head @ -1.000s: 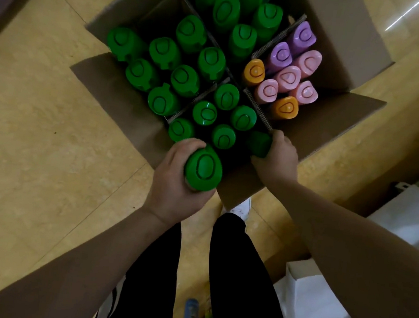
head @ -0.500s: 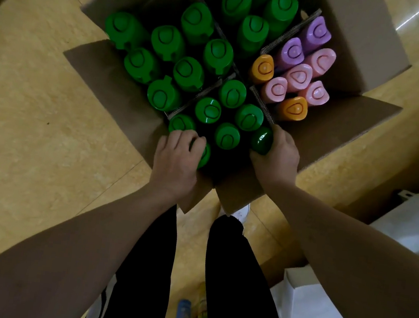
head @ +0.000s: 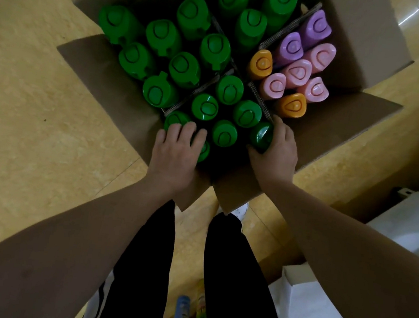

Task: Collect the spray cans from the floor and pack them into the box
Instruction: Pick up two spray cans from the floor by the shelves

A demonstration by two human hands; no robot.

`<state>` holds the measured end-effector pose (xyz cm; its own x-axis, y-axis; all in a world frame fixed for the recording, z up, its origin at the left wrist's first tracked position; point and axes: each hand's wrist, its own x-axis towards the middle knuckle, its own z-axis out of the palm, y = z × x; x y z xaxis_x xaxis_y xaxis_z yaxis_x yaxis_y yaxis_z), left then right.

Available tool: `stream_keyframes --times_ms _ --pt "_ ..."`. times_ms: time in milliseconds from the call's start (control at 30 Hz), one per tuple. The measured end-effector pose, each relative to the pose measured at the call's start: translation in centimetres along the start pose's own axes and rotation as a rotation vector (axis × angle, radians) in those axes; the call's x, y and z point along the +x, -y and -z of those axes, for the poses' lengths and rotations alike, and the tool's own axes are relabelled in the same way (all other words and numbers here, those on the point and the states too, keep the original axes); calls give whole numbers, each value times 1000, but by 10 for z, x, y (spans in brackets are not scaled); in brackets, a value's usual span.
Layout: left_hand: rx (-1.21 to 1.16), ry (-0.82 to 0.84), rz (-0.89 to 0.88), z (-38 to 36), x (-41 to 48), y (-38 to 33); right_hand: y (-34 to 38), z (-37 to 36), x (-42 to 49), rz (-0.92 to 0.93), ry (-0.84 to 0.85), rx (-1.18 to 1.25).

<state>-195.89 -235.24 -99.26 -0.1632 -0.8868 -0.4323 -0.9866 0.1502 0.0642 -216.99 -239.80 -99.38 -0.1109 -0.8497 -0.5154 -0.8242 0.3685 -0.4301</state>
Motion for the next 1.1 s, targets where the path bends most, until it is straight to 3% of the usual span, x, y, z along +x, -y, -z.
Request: stream_keyframes --times_ms 267,400,600,733,867,1100 --pt "-33 231 -10 45 -5 -9 17 19 -20 -11 19 -38" --pt "-82 199 26 106 -9 -9 49 57 -38 -2 13 -53" --pt "-168 123 109 243 -19 10 137 156 -64 186 -55 -115" --pt "-197 -66 188 364 -49 43 236 244 -84 354 -105 -196" --pt "-60 -293 326 490 -110 91 356 331 -126 585 -206 -210" --pt "-67 -682 469 676 -263 184 546 429 -269 959 -428 -277"
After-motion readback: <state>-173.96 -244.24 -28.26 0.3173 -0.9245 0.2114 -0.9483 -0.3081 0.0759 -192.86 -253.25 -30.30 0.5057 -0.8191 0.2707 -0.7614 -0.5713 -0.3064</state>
